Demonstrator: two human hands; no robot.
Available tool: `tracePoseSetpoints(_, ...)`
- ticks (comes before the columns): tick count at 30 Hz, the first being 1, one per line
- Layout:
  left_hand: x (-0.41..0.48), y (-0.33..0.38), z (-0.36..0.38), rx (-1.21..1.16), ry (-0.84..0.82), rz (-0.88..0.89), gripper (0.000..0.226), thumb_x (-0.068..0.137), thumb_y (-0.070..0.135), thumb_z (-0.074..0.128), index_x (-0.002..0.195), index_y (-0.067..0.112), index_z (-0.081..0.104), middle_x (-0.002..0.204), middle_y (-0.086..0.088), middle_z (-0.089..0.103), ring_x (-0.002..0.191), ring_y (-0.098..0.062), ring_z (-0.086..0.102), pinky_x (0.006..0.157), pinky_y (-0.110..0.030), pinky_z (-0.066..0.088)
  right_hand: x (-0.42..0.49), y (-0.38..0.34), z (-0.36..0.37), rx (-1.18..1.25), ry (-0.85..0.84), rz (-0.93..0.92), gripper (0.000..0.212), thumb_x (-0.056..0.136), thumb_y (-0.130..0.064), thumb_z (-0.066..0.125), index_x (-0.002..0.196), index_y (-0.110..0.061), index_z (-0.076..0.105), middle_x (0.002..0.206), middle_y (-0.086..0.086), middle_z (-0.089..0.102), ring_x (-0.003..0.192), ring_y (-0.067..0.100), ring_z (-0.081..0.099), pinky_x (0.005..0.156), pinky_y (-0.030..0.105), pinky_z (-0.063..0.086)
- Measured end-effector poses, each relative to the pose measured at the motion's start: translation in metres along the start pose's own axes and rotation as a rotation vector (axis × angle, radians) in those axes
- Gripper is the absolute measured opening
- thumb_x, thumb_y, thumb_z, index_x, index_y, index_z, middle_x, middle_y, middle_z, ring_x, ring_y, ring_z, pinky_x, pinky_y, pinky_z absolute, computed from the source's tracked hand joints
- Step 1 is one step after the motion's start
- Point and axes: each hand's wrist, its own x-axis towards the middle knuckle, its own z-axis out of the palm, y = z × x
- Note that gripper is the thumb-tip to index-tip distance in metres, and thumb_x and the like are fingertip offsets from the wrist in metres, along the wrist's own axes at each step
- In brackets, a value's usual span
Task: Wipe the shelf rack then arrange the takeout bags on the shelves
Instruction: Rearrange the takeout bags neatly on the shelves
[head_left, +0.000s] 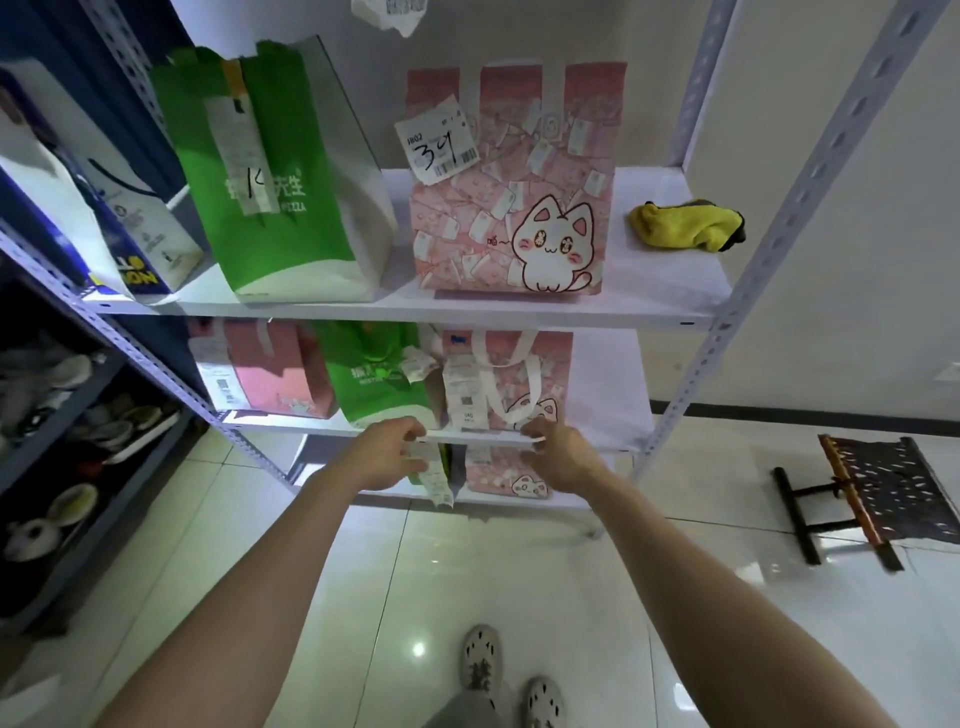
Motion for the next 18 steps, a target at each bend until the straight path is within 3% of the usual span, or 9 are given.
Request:
tracePoseSetpoints(3, -0.014, -0.023, 0.007, 0.041, -0.035, -0.029, 0.05, 0.098, 0.03, 0.082, 0.141, 0.019, 0.061, 0.133, 0.002, 0.067, 0.1, -0.01, 0.067, 0.065, -0.012, 0.048, 0.0, -0.003, 0.027, -0.007, -0.071, 0.022, 0.043, 0.101, -0.028, 0.07, 0.141, -0.015, 0.061, 0.138, 0.008, 0.068, 0.12, 0.029, 0.068, 0.102, 0.041, 0.056)
tracePoseSetpoints(4, -0.017, -0.029, 0.008, 0.024, -0.036, -0.035, 0.051, 0.098, 0.03, 0.081, 0.143, 0.019, 0.06, 0.135, 0.003, 0.066, 0.102, -0.01, 0.066, 0.063, -0.009, 0.045, 0.001, -0.004, 0.034, -0.008, -0.083, 0.021, 0.044, 0.101, -0.028, 0.07, 0.142, -0.015, 0.06, 0.14, 0.007, 0.067, 0.122, 0.029, 0.067, 0.103, 0.041, 0.055)
tracePoseSetpoints(7, -0.022, -0.049, 0.007, -0.011, -0.043, -0.063, 0.053, 0.099, 0.032, 0.082, 0.145, 0.019, 0.06, 0.14, 0.003, 0.063, 0.116, -0.015, 0.067, 0.09, -0.026, 0.054, 0.007, -0.013, 0.053, -0.01, -0.084, 0.006, 0.044, 0.101, -0.029, 0.068, 0.142, -0.013, 0.06, 0.14, 0.006, 0.066, 0.126, 0.029, 0.065, 0.106, 0.043, 0.053)
tracePoseSetpoints(10, -0.022, -0.069, 0.0, -0.016, -0.035, -0.076, 0.052, 0.098, 0.034, 0.082, 0.143, 0.018, 0.061, 0.136, 0.003, 0.064, 0.117, -0.018, 0.069, 0.099, -0.036, 0.057, 0.016, -0.029, 0.07, -0.022, -0.091, -0.001, 0.041, 0.103, -0.026, 0.066, 0.141, -0.014, 0.061, 0.14, 0.007, 0.067, 0.122, 0.029, 0.066, 0.1, 0.039, 0.054)
tracePoseSetpoints(13, -0.022, -0.096, -0.011, -0.01, -0.025, -0.066, 0.051, 0.099, 0.033, 0.082, 0.143, 0.018, 0.062, 0.136, 0.001, 0.065, 0.115, -0.018, 0.07, 0.099, -0.038, 0.058, 0.029, -0.052, 0.088, -0.035, -0.093, -0.014, 0.031, 0.102, -0.024, 0.066, 0.131, -0.013, 0.066, 0.132, 0.009, 0.071, 0.117, 0.03, 0.068, 0.093, 0.036, 0.053)
tracePoseSetpoints(18, -0.02, -0.159, -0.037, -0.006, -0.031, -0.048, 0.049, 0.099, 0.032, 0.081, 0.143, 0.019, 0.062, 0.134, 0.001, 0.065, 0.113, -0.019, 0.071, 0.089, -0.033, 0.058, 0.049, -0.102, 0.128, -0.046, -0.114, 0.01, 0.038, 0.1, -0.024, 0.065, 0.136, -0.012, 0.064, 0.136, 0.009, 0.069, 0.122, 0.03, 0.065, 0.105, 0.043, 0.053)
